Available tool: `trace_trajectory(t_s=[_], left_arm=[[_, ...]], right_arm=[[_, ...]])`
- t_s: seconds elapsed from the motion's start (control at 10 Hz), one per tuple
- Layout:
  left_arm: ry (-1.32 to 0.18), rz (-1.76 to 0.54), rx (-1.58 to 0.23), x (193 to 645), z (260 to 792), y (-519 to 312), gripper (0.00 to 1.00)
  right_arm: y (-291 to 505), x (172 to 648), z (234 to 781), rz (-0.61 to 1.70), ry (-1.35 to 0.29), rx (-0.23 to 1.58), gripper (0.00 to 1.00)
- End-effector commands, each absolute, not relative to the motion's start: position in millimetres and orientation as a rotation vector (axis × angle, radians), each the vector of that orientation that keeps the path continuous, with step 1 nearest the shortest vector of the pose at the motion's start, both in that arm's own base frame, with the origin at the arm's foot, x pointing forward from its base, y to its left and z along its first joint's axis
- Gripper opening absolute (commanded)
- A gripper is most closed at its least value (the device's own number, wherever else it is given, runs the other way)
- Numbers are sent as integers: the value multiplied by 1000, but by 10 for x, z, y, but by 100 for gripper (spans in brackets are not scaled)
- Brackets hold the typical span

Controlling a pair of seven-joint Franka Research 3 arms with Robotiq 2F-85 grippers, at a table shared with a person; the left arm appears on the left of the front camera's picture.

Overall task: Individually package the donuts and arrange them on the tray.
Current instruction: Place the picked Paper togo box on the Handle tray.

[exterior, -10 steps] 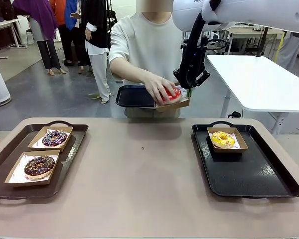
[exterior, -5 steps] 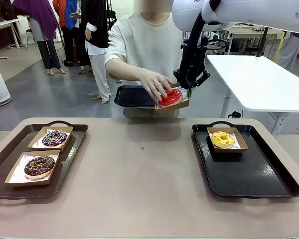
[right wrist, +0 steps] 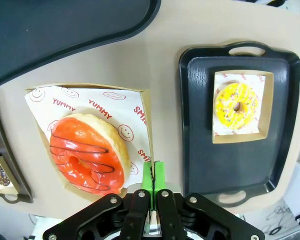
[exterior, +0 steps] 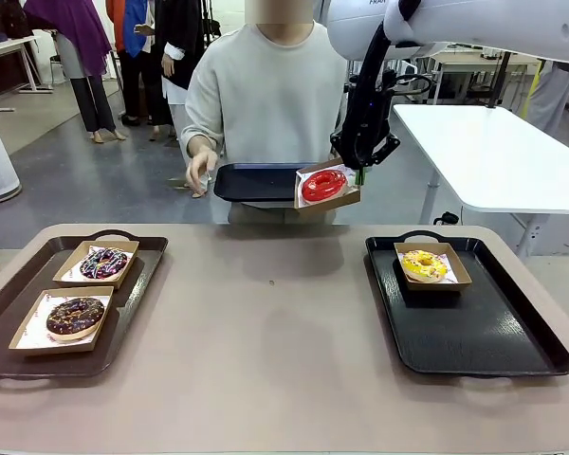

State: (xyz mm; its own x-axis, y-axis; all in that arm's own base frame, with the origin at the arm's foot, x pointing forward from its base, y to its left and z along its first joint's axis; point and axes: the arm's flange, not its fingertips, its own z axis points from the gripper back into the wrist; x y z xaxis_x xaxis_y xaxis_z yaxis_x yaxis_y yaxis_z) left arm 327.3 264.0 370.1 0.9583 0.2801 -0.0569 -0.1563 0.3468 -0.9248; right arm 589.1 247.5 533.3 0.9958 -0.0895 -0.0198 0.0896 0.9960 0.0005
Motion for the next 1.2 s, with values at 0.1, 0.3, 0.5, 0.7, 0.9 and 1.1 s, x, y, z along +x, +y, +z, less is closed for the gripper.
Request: trace_trajectory(t_s=[0.1, 0.3, 0.5, 0.7, 0.9, 1.1], left_arm=[[-124, 285, -1184, 3264, 3717, 2649, 100], [-124, 285, -1184, 3264, 3717, 2649, 100], [-124, 285, -1184, 3264, 3717, 2649, 100], [-124, 285, -1184, 3264, 3717, 2649, 100], [-124, 285, -1184, 3264, 3717, 2649, 100], [-124, 285, -1184, 3264, 3717, 2649, 100]], right_arm=[[2248, 5604, 5284, 45, 70, 5, 1], [1866, 5103, 5229, 36, 100, 5, 1], [1509, 4643, 5049, 18, 104, 13, 1], [1126, 4318, 4795, 8, 64, 33, 1], [789, 4216, 4553, -18, 52, 58, 1], [614, 4204, 4395, -35, 59, 29, 1]])
